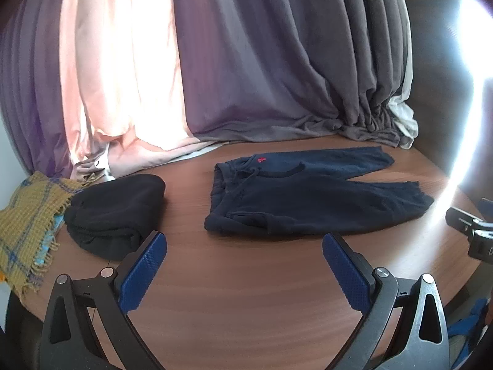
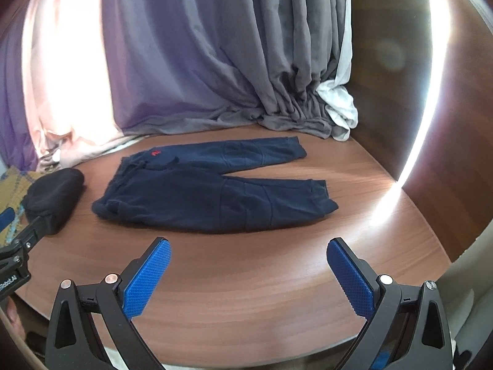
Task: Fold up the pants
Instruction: 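Move both grippers toward the waist of the navy sweatpants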
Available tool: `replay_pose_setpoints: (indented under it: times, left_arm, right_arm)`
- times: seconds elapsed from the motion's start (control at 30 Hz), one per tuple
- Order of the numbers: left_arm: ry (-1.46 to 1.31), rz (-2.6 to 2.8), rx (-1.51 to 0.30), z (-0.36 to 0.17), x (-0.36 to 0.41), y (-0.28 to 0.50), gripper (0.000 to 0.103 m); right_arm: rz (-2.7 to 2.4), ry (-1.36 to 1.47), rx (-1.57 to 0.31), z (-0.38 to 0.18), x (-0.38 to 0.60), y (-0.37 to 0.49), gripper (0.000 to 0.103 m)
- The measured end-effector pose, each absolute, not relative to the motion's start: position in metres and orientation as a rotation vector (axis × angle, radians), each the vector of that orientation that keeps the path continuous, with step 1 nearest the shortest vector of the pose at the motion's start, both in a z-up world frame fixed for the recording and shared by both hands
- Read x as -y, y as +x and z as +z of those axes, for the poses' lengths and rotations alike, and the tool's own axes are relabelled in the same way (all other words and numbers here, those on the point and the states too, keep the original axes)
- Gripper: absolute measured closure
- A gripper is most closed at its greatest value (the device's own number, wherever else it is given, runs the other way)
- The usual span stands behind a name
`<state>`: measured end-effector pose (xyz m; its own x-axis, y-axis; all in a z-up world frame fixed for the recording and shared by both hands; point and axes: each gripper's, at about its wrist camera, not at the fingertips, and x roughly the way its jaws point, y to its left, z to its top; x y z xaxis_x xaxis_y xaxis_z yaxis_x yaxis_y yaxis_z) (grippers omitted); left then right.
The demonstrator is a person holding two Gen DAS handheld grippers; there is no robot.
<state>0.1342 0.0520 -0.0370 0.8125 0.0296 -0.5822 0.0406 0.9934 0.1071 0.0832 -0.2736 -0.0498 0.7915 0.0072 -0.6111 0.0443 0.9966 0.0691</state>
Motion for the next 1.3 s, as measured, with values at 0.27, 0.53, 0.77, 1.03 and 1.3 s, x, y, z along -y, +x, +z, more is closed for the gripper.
replay_pose_setpoints:
  times: [0.27, 0.53, 0.77, 1.03, 1.3]
  left_arm:
    - [0.086, -0.031, -0.659, -0.064, -0.075, 0.169, 0.0]
    - [0.077, -0.041, -0.7, -0.083, -0.074, 0.194, 0.0]
    - [0.062, -0.013, -0.724, -0.092, -0.071, 0.213, 0.001]
    - [0.043, 0.025, -0.814, -0.109, -0.054, 0.239, 0.004]
    - [0.025, 0.059, -0.887, -0.126, -0.046, 0.27, 0.006]
  right_arm:
    - [-0.084, 0.082, -0.682, -0.067, 0.254, 0.116, 0.001]
    - [-0.144, 0.11, -0.716, -0.089, 0.255, 0.138, 0.001]
    - [-0.181, 0.166, -0.742, -0.102, 0.273, 0.155, 0.003]
    - [-0.2, 0.234, -0.833, -0.12, 0.302, 0.189, 0.007]
    - [-0.181, 0.257, -0.89, -0.136, 0.312, 0.232, 0.009]
